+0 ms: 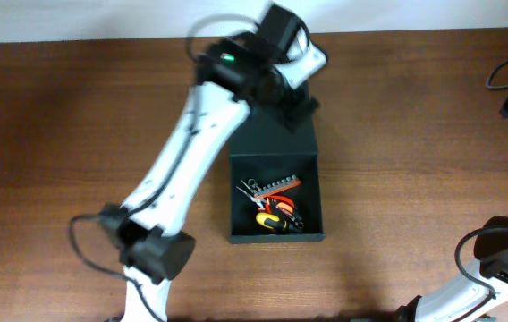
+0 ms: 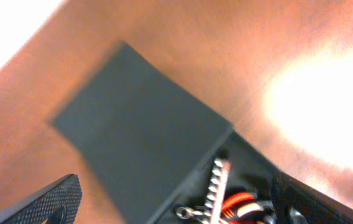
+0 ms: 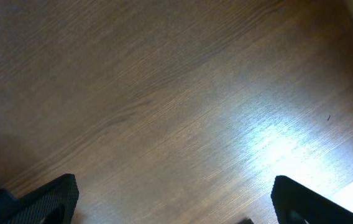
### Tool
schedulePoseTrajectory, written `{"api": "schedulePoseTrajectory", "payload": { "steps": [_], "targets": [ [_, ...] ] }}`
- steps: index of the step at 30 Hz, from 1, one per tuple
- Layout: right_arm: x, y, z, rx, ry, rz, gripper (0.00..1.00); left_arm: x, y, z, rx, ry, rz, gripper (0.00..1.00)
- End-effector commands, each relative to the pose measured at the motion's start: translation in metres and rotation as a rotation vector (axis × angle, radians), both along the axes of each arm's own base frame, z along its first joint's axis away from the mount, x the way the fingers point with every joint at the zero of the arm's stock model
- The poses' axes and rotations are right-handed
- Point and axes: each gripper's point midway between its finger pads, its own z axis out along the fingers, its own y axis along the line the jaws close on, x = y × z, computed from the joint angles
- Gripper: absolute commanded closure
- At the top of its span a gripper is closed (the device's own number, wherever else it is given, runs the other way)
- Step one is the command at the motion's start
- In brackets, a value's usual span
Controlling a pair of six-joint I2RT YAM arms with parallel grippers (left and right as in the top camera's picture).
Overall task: Pack container
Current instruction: 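Raise the left arm away and bring the right arm forward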
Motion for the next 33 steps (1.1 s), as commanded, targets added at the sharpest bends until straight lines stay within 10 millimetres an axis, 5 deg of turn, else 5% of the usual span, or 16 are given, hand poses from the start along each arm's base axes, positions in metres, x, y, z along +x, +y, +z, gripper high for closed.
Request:
{"api": "schedulePoseTrajectory", "payload": {
  "steps": [1,4,9,16,24,30,33],
  "targets": [
    [-0.001,-0.001,-0.001,0.004,0.001,-0.008,0.01,0.011,0.048,0.065,-0.054,-0.141,0.152,0.01],
    [-0.001,-0.001,-0.001,0.004,0.001,-0.008,0.01,0.024,0.090,0.074,-0.052,-0.152,0.314,0.01],
    [0.007,-0.003,0.001,-0.003,-0.032,-0.009,0.01,0.034,0.162,0.060,-0.118,-0.021,0.634,0.01],
    [0.027,0.008,0.005,0.069,-0.131,0.027,0.01,0.034,0.223,0.052,-0.229,0.107,0.818,0.01],
    [0.063,0.042,0.013,0.253,-0.301,0.125,0.01,0.041,0.240,0.043,-0.300,0.165,0.835,0.01],
    [0.087,0.064,-0.020,0.296,-0.293,0.193,0.01,0.055,0.218,-0.034,-0.353,0.454,0.789,0.04],
    [0.096,0.088,-0.049,0.377,-0.273,0.238,0.32,0.062,0.205,-0.081,-0.382,0.610,0.768,0.34]
  ]
}}
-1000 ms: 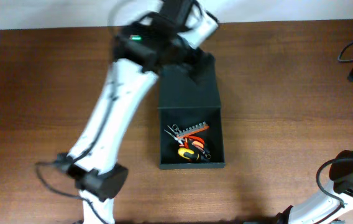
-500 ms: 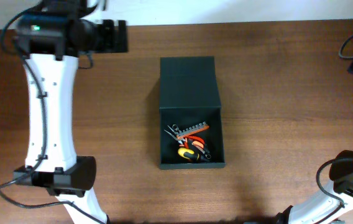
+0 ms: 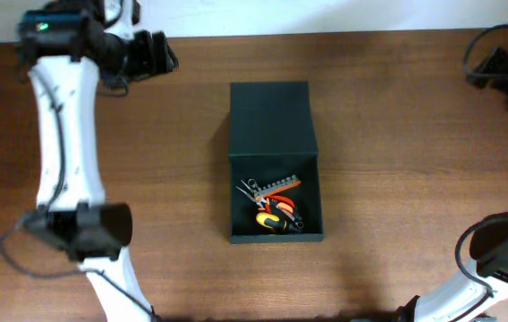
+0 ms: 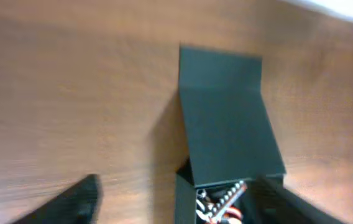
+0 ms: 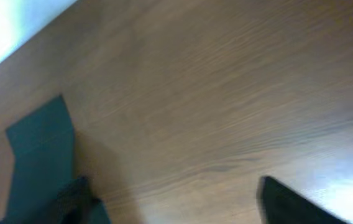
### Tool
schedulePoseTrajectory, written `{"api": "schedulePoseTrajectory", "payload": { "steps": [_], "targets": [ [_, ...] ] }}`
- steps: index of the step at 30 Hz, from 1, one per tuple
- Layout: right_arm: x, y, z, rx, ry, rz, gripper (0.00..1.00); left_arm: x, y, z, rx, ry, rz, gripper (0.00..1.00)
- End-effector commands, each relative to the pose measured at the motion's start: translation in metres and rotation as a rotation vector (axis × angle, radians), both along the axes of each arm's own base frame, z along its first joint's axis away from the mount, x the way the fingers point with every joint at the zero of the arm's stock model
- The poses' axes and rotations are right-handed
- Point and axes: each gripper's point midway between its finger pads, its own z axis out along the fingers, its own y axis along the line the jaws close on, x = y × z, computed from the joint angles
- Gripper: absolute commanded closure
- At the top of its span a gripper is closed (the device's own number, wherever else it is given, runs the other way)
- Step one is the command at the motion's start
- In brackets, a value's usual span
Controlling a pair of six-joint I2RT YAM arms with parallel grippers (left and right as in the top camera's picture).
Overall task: Pack container
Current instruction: 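Raise the left arm away and bring the right arm forward, then move both grippers to the box lid's left and right edges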
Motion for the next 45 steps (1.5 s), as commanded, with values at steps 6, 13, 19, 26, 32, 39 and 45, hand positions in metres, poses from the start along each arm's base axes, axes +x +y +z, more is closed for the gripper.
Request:
{"api": "schedulePoseTrajectory", "payload": {
  "steps": [6,13,19,26,32,39,45],
  "targets": [
    [0.018,0.077,-0.081,0.242,0.061,0.107,0.94,0.013,-0.020,-0.137,-0.159,0.350,-0.016,0.98],
    [0.031,0.114,-0.129,0.368,0.067,0.144,0.96,0.013,-0.021,-0.192,-0.165,0.463,0.002,0.99],
    [0.043,0.156,-0.150,0.508,0.046,0.247,0.96,0.021,-0.022,-0.204,-0.163,0.448,-0.001,0.98],
    [0.037,0.198,-0.197,0.626,0.158,0.305,0.96,0.021,-0.023,-0.209,-0.164,0.457,-0.002,0.98],
    [0.037,0.224,-0.216,0.744,0.178,0.353,0.96,0.020,-0.024,-0.214,-0.158,0.456,-0.012,0.98],
    [0.035,0.234,-0.220,0.746,0.187,0.373,0.96,0.013,-0.040,-0.230,-0.256,0.484,-0.076,0.98],
    [0.034,0.240,-0.220,0.747,0.195,0.381,0.96,0.009,-0.050,-0.247,-0.330,0.525,-0.081,0.98]
  ]
}}
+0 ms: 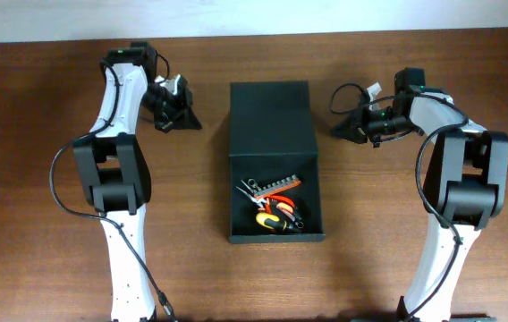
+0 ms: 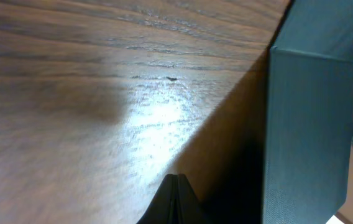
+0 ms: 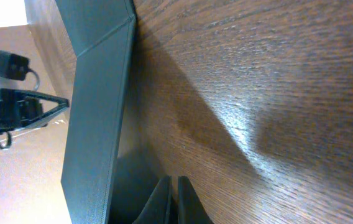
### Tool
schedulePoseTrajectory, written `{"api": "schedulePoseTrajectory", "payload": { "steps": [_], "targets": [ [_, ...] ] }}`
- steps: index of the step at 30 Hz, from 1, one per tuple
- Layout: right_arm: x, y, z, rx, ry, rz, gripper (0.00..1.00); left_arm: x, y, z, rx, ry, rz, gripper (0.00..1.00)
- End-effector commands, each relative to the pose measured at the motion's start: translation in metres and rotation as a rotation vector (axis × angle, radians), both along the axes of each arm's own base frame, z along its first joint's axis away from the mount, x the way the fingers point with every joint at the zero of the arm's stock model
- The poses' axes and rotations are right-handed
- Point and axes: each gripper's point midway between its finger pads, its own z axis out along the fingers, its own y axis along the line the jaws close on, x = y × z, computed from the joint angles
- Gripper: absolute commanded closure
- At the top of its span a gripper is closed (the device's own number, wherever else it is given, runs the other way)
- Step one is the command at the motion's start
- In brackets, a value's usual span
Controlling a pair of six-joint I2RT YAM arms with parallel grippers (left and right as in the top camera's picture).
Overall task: Pack container
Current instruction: 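Move both grippers to the box lid's left and right edges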
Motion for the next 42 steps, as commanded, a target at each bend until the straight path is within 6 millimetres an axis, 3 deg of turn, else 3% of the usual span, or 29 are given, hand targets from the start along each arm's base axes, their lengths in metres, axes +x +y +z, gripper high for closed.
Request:
{"api": "schedulePoseTrajectory", "payload": {
  "steps": [1,10,24,42],
  "targets": [
    [-0.003,0.013,0.001,0.032,0.008,0.021,0.96,-0.004,-0.013,-0.012,-0.088,0.030,-0.012,0.99],
    [-0.008,0.028,0.001,0.028,0.013,0.054,0.96,-0.006,-0.030,-0.008,-0.157,0.014,-0.050,0.98],
    [-0.014,0.022,-0.008,-0.030,0.054,0.049,0.96,-0.016,-0.076,-0.010,-0.142,0.026,-0.116,0.98],
    [-0.018,0.042,-0.008,-0.031,0.044,0.095,0.96,-0.013,-0.074,-0.013,-0.122,0.026,-0.100,0.98]
  ]
}}
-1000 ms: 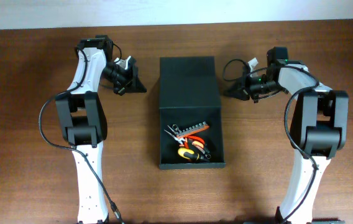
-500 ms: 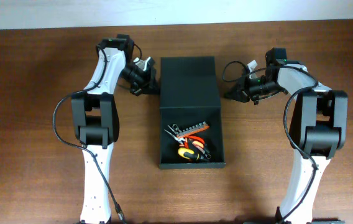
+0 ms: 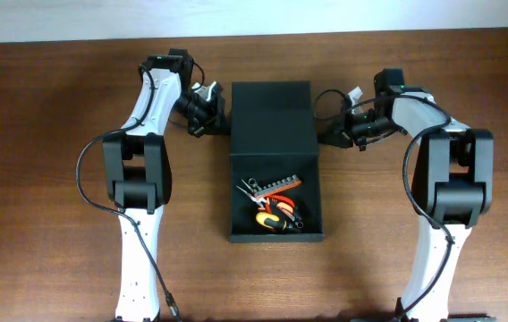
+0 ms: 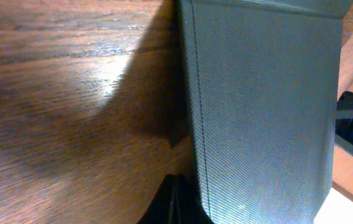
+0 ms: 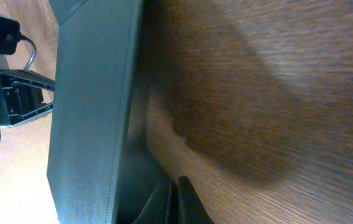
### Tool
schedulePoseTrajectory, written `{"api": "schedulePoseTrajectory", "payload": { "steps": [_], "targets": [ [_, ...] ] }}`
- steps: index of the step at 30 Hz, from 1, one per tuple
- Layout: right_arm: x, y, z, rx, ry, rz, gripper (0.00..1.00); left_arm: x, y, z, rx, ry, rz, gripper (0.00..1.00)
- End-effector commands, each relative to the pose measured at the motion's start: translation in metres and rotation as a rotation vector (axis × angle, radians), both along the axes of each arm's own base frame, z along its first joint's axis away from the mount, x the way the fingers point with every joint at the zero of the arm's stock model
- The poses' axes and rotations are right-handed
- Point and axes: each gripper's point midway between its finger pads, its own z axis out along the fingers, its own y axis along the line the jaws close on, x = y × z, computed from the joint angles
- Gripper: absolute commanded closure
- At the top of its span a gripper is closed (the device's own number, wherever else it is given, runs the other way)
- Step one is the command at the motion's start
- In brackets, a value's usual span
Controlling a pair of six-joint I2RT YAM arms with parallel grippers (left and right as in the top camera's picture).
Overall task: Pack container
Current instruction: 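Move both grippers to the box lid's left and right edges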
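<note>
A dark box (image 3: 233, 207) stands open in the middle of the table, with several small tools (image 3: 272, 204) inside, orange and yellow among them. Its lid (image 3: 270, 116) lies flat behind it. My left gripper (image 3: 221, 119) is shut, low on the table, tips at the lid's left edge. In the left wrist view the shut gripper (image 4: 175, 186) sits beside the lid (image 4: 263, 93). My right gripper (image 3: 324, 134) is shut at the lid's right edge. The right wrist view shows that gripper (image 5: 175, 186) low beside the lid's side (image 5: 89, 106).
The brown wooden table (image 3: 57, 224) extends on both sides of the box. A pale wall strip runs along the table's far edge (image 3: 254, 16). Both arms reach in from the front, along the left and right of the box.
Both shut grippers have moved inward. The left one stood a short way left of the lid and is now at its left edge. The right one has likewise closed on the lid's right edge.
First my left gripper was open above the lid, with the right arm off to the right. Then both open grippers were at the far back corners. After that both were shut and low on either side of the lid, and now they flank its edges.
</note>
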Motion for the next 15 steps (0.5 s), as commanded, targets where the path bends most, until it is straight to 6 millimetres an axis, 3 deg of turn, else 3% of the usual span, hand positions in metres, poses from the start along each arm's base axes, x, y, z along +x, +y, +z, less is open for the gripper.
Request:
{"api": "schedulePoseTrajectory", "payload": {
  "steps": [1,15],
  "targets": [
    [-0.002,0.006,-0.003,-0.002,-0.002,0.017,0.96,0.000,0.003,-0.003,-0.001,0.011,0.011,0.98],
    [0.011,0.012,0.007,0.061,-0.059,0.003,0.96,0.002,0.003,-0.004,-0.002,0.002,0.011,0.98]
  ]
}}
